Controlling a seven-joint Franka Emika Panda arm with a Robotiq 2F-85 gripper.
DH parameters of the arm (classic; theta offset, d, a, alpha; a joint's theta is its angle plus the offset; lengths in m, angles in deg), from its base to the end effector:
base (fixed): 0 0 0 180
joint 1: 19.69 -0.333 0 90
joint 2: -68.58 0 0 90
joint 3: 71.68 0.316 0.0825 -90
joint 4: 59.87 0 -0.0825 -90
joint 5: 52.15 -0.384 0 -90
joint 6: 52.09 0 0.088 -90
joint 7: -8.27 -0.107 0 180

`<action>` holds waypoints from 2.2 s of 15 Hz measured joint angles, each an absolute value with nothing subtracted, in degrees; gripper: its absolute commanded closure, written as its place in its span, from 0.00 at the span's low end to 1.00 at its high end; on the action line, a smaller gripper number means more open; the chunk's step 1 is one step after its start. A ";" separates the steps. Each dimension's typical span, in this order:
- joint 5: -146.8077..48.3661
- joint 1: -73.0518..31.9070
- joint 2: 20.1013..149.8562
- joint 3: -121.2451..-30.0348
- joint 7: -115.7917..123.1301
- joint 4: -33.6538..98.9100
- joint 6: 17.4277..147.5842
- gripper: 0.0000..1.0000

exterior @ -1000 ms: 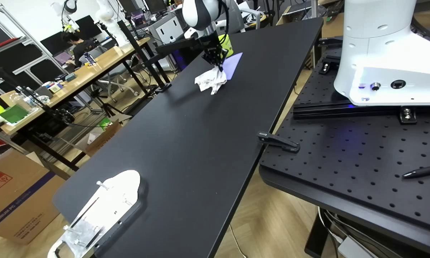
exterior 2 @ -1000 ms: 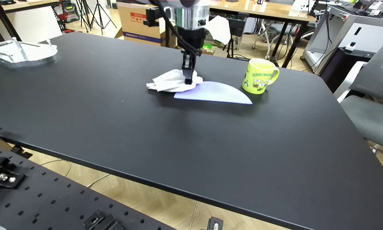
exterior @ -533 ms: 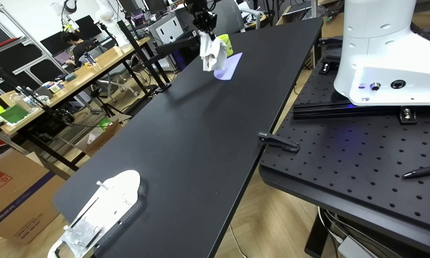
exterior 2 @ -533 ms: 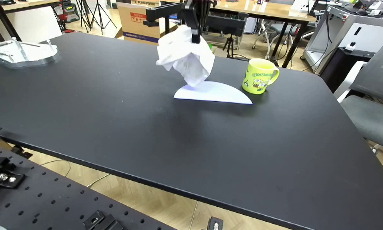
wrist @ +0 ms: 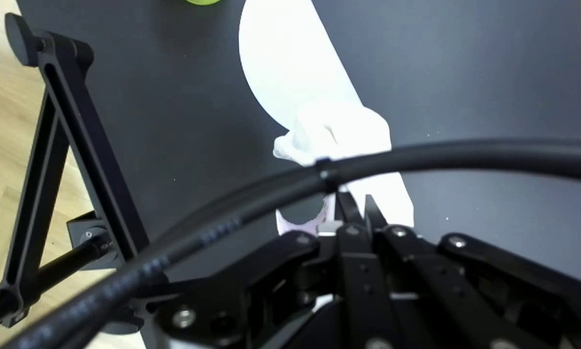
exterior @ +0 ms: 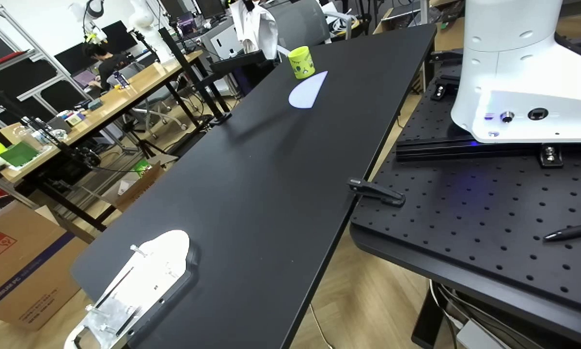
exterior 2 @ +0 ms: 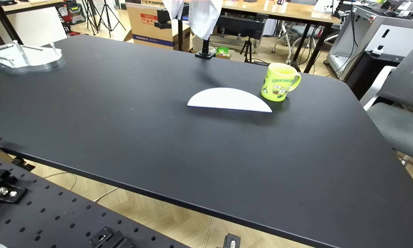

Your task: Put the white cloth on the rack.

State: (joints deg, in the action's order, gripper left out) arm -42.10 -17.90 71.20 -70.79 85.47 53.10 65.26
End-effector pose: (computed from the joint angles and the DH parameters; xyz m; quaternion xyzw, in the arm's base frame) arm 0.5702 -0.0186 0.4500 0.7592 0.6460 -0.0373 0.0703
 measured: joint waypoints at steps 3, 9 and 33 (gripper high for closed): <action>-42.18 -19.70 72.19 -69.67 84.92 49.94 61.25 0.99; -42.16 -22.37 74.96 -67.54 84.89 47.50 56.25 0.99; -43.35 -22.75 81.34 -66.18 85.14 47.92 55.30 0.99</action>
State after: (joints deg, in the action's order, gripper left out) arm -43.35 -22.75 81.34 -66.18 85.14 47.92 55.30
